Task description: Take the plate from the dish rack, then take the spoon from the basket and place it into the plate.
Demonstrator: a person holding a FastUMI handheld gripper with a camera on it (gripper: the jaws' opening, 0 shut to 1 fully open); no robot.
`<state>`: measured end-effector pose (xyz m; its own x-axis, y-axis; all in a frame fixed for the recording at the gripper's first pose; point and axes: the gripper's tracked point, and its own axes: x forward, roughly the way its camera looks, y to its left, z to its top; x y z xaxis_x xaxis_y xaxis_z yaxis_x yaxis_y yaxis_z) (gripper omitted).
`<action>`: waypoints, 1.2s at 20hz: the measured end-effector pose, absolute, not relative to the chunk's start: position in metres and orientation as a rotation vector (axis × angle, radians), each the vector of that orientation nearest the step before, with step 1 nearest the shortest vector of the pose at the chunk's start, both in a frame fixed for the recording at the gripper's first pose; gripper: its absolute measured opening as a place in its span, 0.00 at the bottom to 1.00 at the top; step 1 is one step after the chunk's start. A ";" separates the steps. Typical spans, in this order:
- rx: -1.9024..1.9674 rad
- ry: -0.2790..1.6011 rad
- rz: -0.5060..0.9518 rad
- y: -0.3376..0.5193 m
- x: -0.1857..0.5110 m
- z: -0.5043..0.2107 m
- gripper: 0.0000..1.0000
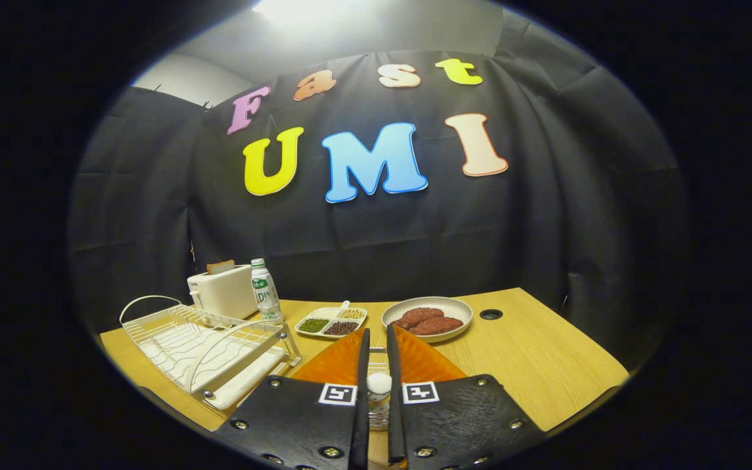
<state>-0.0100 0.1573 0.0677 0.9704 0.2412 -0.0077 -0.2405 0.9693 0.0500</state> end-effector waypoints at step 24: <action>-0.053 0.117 0.212 0.169 -0.107 0.179 0.11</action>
<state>-0.1069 0.1685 0.1788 0.9708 0.2068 -0.1212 -0.2130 0.9762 -0.0402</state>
